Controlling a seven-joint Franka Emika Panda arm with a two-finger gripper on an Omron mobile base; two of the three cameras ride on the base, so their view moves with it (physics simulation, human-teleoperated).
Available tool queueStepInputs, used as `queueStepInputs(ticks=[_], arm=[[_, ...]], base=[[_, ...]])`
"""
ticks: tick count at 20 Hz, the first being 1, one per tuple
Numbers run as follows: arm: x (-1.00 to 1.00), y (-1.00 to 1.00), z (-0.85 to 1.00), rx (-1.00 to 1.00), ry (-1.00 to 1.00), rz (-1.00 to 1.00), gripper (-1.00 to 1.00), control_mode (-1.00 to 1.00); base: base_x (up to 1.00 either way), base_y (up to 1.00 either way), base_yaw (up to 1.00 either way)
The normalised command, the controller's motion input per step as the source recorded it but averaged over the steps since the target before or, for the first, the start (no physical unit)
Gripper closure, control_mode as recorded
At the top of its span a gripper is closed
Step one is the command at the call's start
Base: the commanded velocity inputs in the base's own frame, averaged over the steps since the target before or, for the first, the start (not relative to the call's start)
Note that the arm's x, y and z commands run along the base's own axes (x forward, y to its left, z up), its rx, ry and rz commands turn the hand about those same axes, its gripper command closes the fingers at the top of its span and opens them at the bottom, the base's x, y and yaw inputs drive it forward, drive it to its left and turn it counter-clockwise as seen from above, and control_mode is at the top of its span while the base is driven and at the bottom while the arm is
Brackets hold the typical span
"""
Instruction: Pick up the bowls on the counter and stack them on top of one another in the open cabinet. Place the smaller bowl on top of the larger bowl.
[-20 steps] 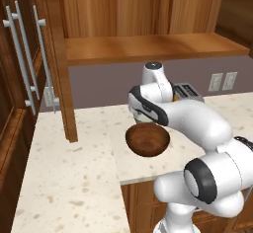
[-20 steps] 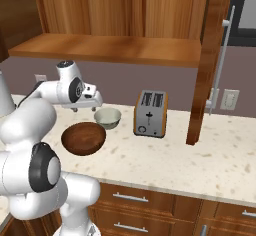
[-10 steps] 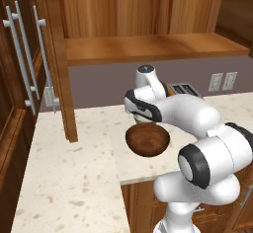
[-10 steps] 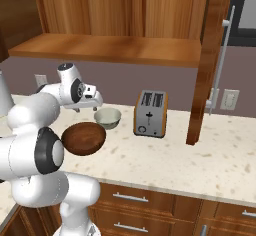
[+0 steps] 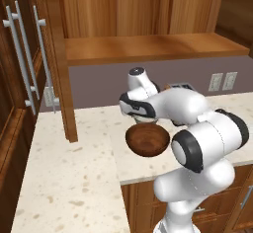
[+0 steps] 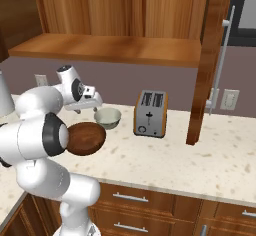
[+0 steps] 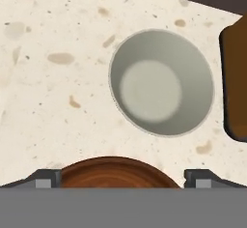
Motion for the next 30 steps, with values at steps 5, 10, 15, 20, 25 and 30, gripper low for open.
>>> queueStepInputs(ticks=[5,10,15,20,25,30], arm=[[0.18,0.00,-0.27,-0.04,0.07,-0.01,-1.00,-1.00],[0.25,0.00,-0.20,-0.01,0.04,-0.01,-1.00,-1.00],[0.24,0.00,-0.21,-0.01,0.00,0.00,-1.00,-1.00],[0.16,0.00,-0.15,0.00,0.00,0.00,-1.00,-1.00],[0.09,0.00,-0.10,0.00,0.00,0.00,-1.00,-1.00],[0.06,0.00,-0.13,0.00,0.00,-0.01,-1.00,-1.00]], base=[[0.00,0.00,0.00],[0.00,0.00,0.00],[0.00,0.00,0.00],[0.00,0.00,0.00],[0.00,0.00,0.00],[0.00,0.00,0.00]])
